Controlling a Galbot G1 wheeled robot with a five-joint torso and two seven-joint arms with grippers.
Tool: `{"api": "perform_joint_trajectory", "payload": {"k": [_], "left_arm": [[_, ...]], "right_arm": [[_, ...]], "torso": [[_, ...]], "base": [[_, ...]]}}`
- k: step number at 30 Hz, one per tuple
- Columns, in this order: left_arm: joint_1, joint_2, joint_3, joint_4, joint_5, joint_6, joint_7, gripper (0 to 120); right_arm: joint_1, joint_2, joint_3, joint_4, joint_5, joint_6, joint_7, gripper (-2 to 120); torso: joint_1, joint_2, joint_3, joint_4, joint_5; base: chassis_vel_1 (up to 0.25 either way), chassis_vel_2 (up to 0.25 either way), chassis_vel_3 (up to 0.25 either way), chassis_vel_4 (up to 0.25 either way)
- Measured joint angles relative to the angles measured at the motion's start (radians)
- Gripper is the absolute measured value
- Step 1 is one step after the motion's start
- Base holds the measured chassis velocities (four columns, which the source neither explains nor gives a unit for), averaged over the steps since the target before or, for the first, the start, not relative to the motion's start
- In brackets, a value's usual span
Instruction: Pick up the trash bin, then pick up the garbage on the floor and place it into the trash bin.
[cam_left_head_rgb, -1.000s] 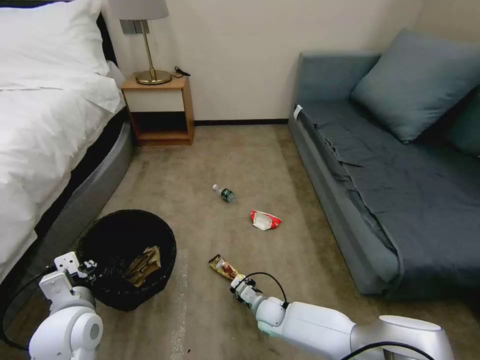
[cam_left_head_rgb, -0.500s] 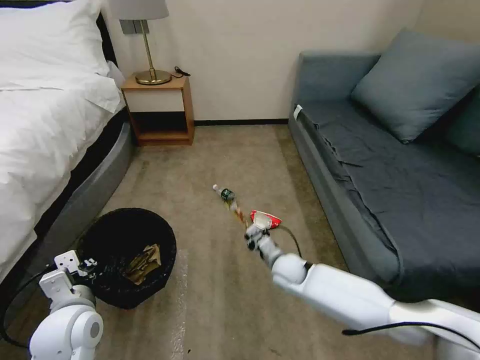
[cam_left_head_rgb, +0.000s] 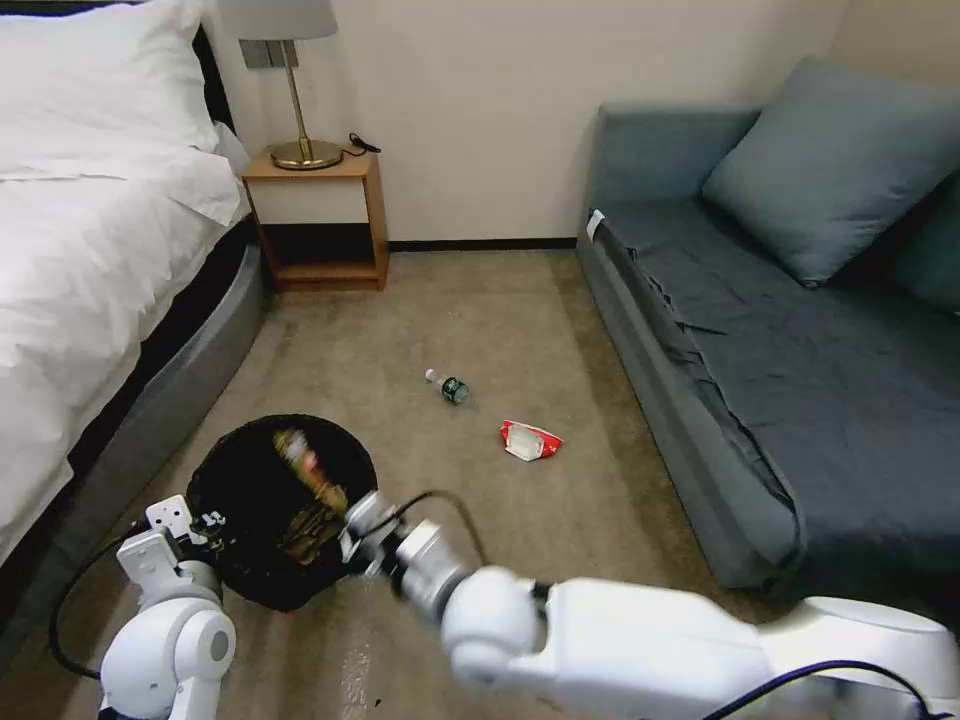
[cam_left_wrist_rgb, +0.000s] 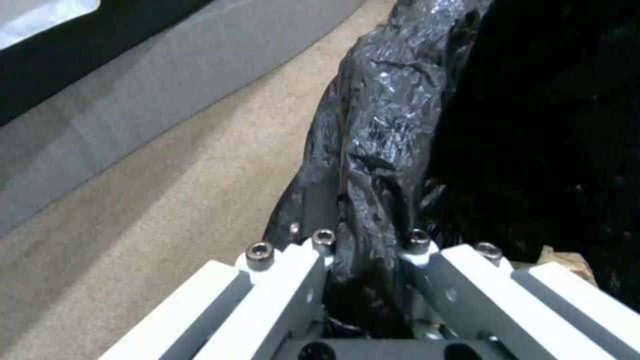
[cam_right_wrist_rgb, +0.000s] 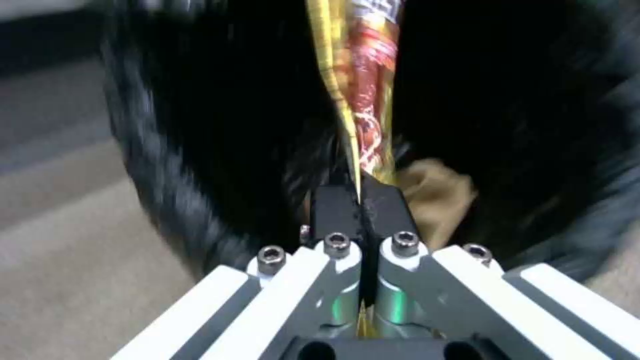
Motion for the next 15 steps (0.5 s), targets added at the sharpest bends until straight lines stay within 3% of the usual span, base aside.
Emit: {"api": "perform_joint_trajectory", "payload": {"k": [6, 15], "left_arm": [[0.002, -0.006, 0.002, -0.008, 0.000, 0.002, 0.000, 2], [0.007, -0.006, 0.006, -0.010, 0.000, 0.002, 0.004, 2]], "right_arm": [[-0.004, 0.059, -0.003, -0.092, -0.026, 0.000, 0.024, 2], [0.013, 0.056, 0.054, -0.070, -0.045, -0.013, 0.044, 36]], "torso": [[0.000, 0.000, 0.000, -0.0001, 0.0000], [0.000, 0.000, 0.000, -0.0001, 0.0000]], "base": [[0.000, 0.000, 0.000, 0.000], [0.000, 0.000, 0.000, 0.000]]}}
